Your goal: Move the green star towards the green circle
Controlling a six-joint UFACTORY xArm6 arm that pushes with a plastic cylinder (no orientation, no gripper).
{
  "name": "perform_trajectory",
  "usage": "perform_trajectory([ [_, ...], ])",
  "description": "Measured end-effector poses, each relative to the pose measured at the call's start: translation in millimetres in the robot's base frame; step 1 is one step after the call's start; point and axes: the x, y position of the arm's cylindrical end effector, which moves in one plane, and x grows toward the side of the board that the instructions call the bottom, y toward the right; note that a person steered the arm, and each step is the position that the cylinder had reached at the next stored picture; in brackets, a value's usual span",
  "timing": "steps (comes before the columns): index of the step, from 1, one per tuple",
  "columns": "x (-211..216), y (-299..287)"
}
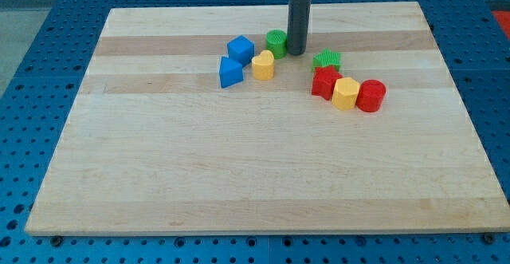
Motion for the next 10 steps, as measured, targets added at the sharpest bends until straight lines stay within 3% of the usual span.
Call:
perform_trajectory([
  [4, -0.5, -10.2],
  [7, 4.1, 104.8],
  [9, 64.1, 111.1],
  [10, 70.0, 99.8],
])
